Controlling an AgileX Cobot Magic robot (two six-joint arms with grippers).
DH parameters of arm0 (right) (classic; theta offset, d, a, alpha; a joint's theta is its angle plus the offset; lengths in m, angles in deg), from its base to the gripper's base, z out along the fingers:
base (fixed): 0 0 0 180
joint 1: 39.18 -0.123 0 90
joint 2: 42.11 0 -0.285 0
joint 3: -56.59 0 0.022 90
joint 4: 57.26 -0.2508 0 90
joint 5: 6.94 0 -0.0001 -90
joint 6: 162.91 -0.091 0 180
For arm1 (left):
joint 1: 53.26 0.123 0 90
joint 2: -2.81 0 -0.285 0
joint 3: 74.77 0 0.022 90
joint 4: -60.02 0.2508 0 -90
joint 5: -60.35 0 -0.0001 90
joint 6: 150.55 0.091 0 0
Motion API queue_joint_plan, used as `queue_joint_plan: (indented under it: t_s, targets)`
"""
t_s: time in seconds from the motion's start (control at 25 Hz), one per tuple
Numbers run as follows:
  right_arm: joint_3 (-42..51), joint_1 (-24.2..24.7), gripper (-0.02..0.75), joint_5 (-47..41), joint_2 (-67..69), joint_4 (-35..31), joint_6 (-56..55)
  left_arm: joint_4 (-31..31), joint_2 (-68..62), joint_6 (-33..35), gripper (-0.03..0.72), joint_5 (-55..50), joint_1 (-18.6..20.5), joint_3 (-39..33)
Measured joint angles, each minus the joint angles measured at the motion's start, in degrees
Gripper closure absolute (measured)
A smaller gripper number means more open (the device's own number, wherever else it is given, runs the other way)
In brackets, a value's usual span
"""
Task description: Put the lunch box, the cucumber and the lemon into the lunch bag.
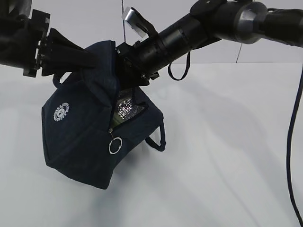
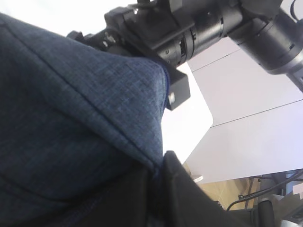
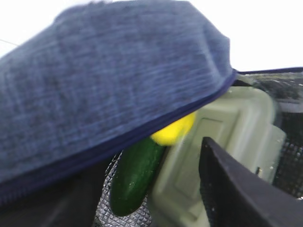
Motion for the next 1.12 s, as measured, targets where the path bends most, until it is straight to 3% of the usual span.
queue_joint_plan:
  t_s: [0.12, 0.4, 0.52, 0.8, 0.96, 1.12]
  targets:
    - [-1.26, -0.03, 0.268, 0.00, -0.11, 4.26, -2.12, 0.23, 0.00, 0.00, 0.671, -0.08, 0.00, 0.00]
    - [-2.70, 0.02, 0.268, -0.34, -5.82, 24.94, -9.96, 4.09, 0.00, 0.10, 0.671, -0.41, 0.00, 0.00]
    - [-2.57, 0.15, 0.268, -0.45, -6.87, 27.62, -11.96, 4.48, 0.00, 0.10, 0.671, -0.50, 0.00, 0.00]
    - [7.01, 5.69, 0.268, -0.45, -6.97, 18.05, -11.44, 4.70, 0.00, 0.10, 0.671, -0.50, 0.00, 0.00]
    - [14.29, 11.50, 0.268, -0.04, -6.97, 8.34, -6.13, 4.70, 0.00, 0.10, 0.671, -0.50, 0.00, 0.00]
    - [21.96, 13.78, 0.268, 0.74, -6.97, 2.38, 0.46, 4.70, 0.00, 0.18, 0.671, -0.50, 0.00, 0.00]
